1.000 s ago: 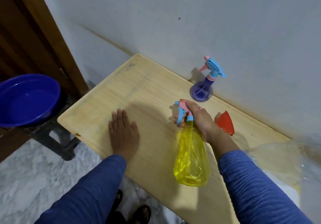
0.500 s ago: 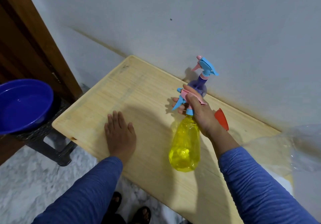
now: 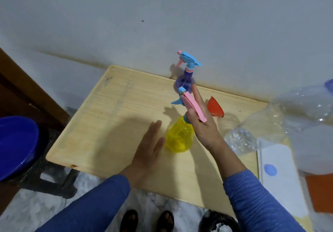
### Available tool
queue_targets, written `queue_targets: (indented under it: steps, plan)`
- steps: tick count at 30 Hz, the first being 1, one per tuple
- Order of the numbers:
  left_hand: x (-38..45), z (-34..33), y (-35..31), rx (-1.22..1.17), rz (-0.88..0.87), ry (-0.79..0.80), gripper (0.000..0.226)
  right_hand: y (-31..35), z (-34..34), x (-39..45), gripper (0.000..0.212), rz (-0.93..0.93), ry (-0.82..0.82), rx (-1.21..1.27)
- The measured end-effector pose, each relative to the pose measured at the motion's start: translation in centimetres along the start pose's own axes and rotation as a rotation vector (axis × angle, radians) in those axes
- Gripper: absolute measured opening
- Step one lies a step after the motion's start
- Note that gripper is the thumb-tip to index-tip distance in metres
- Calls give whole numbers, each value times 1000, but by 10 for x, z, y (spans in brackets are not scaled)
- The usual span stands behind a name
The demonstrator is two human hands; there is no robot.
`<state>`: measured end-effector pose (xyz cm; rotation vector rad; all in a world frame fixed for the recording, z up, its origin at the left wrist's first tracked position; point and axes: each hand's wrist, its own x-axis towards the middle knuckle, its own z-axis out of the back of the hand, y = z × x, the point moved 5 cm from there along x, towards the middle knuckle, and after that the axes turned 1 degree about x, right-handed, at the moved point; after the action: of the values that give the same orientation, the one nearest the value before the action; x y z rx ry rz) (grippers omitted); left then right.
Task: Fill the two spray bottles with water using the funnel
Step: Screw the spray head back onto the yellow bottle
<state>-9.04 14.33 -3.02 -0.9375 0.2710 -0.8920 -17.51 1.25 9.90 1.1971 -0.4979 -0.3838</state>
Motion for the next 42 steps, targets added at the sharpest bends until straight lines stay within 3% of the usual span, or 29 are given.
queue_targets:
  steps: [4, 8, 10, 14, 23, 30, 42]
  plan:
    - [4, -11, -17, -112, -41, 165, 66, -18, -7, -19, 63, -65, -88, -51]
    - [9, -9, -23, -167, -23, 216, 50, -43, -14, -47, 57, -181, -221, -79]
    - [12, -7, -24, -190, -29, 250, 57, -51, -19, -60, 54, -222, -285, -81]
    - [16, -8, -18, -266, 14, 283, 70, -61, -25, -70, 72, -290, -361, -90]
    - [39, 19, -13, -461, 146, 129, 45, -51, -38, -42, 65, -289, -479, -79]
    - [93, 52, -1, -580, 216, -52, 50, -34, -54, 42, 59, -231, -445, -80]
    - [205, 71, 40, -328, 360, -210, 50, -73, -64, 187, 59, -188, -281, -8]
